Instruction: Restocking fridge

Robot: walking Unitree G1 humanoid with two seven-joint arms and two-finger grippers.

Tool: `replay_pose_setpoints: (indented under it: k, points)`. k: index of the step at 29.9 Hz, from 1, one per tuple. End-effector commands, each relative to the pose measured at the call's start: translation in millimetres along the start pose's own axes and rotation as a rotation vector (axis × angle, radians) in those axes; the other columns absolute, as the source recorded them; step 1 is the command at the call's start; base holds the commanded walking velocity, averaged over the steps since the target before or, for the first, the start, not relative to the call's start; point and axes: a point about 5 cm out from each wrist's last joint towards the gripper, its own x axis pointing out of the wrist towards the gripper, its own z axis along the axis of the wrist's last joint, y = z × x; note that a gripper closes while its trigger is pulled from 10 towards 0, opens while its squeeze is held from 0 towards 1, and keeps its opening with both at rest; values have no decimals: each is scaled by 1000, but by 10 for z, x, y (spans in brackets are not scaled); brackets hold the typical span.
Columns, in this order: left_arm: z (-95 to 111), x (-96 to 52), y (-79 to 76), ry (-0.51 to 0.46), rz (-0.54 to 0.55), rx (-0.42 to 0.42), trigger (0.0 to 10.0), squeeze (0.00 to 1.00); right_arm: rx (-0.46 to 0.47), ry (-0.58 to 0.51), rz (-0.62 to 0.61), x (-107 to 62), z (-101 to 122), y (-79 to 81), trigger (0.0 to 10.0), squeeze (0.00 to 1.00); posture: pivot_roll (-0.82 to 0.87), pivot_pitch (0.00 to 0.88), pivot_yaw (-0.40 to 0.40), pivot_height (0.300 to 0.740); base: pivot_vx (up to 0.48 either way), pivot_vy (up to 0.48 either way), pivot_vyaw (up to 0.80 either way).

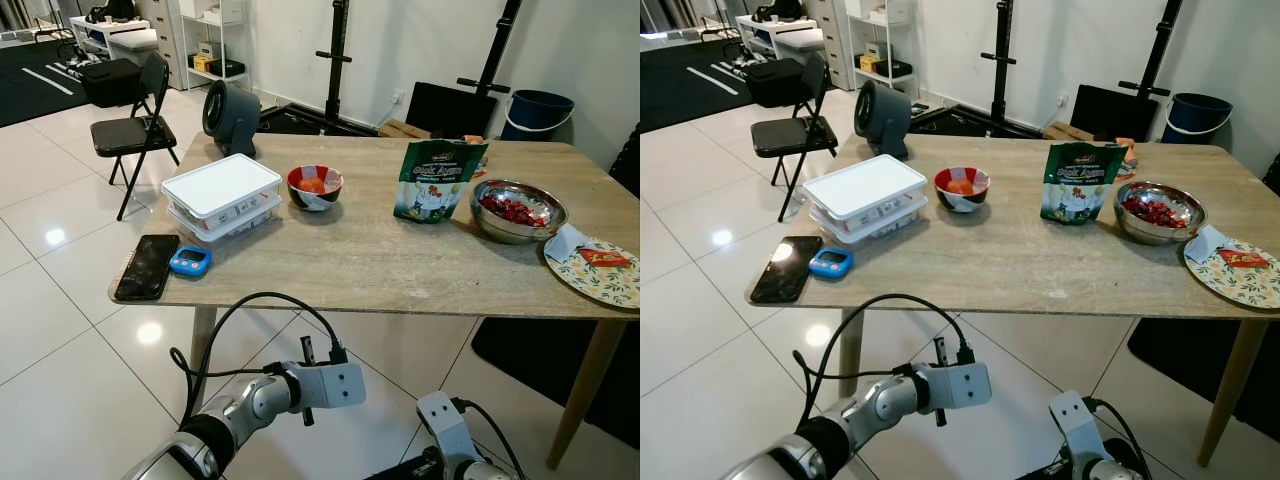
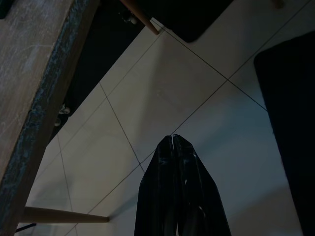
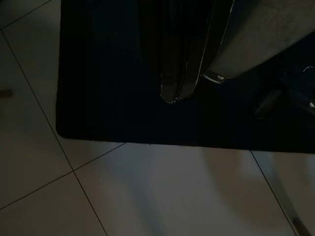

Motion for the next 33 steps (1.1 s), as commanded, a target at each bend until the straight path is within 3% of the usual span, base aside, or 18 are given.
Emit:
replay_pose_setpoints:
  k: [1,33]
  points:
    - [24,22,-16,-4,-11,-11,10000,0,4,2,-10,-18,-30,-31,10000,0,-23,24,-41,740,0,0,0]
    - [0,18,-28,7,-20,-15,10000,0,29,19,-18,-39,-114,-31,10000,0,0,4,-35,740,0,0,0]
